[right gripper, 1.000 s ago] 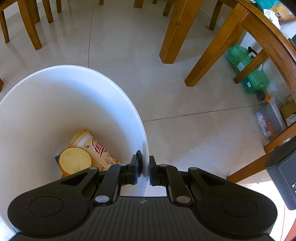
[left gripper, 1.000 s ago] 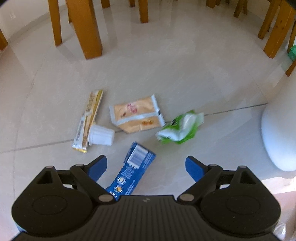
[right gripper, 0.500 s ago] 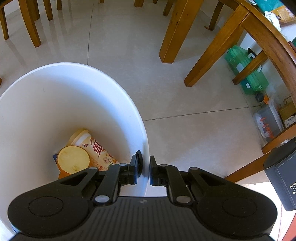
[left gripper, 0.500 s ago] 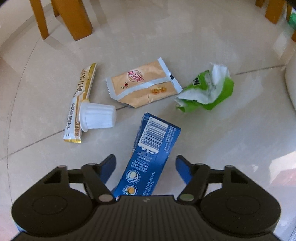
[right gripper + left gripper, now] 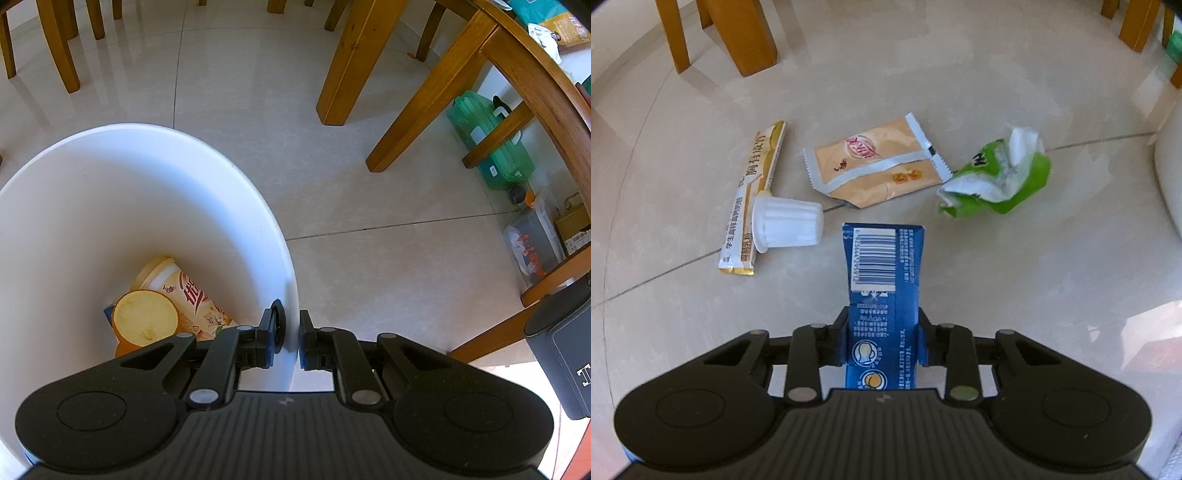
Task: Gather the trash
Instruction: 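Lower the left gripper onto the flat blue carton and close, then carry the flat blue carton over the bin and open the left gripper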
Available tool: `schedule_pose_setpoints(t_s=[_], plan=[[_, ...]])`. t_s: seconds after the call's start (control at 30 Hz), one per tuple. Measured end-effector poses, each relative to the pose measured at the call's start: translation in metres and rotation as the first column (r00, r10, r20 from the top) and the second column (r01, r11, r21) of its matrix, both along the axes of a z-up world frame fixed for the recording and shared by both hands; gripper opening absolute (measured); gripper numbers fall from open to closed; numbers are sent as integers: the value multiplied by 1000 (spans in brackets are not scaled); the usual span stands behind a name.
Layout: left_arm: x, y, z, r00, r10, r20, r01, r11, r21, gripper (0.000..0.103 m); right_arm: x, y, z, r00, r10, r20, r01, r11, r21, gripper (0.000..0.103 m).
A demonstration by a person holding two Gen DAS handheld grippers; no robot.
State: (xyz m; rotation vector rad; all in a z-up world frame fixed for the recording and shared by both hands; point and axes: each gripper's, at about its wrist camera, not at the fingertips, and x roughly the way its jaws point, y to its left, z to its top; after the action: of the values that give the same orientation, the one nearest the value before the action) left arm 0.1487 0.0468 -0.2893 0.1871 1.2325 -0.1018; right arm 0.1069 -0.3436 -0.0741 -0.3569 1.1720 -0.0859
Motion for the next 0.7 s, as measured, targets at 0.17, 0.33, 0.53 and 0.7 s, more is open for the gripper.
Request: schedule_pose_setpoints(t_s=[0.17, 0.33, 0.53, 0.7], plan=[[-5, -5, 20, 1000, -3, 5, 3, 1000, -27, 31, 0, 0, 0, 1000, 5, 0, -5, 1000, -1, 14], [-9, -18, 53, 999, -45, -11, 44, 998, -53, 31, 0, 0, -1, 1000, 8, 1, -8, 1000, -2, 15], [-12, -47, 116, 990, -143, -2, 142, 985, -96, 31, 1, 1, -2, 1000, -12, 2, 12, 1000, -1, 15], [-14, -85, 186, 969, -247, 33, 249, 958, -142, 31, 0, 3, -2, 1000, 7, 5, -7, 1000, -16, 15]])
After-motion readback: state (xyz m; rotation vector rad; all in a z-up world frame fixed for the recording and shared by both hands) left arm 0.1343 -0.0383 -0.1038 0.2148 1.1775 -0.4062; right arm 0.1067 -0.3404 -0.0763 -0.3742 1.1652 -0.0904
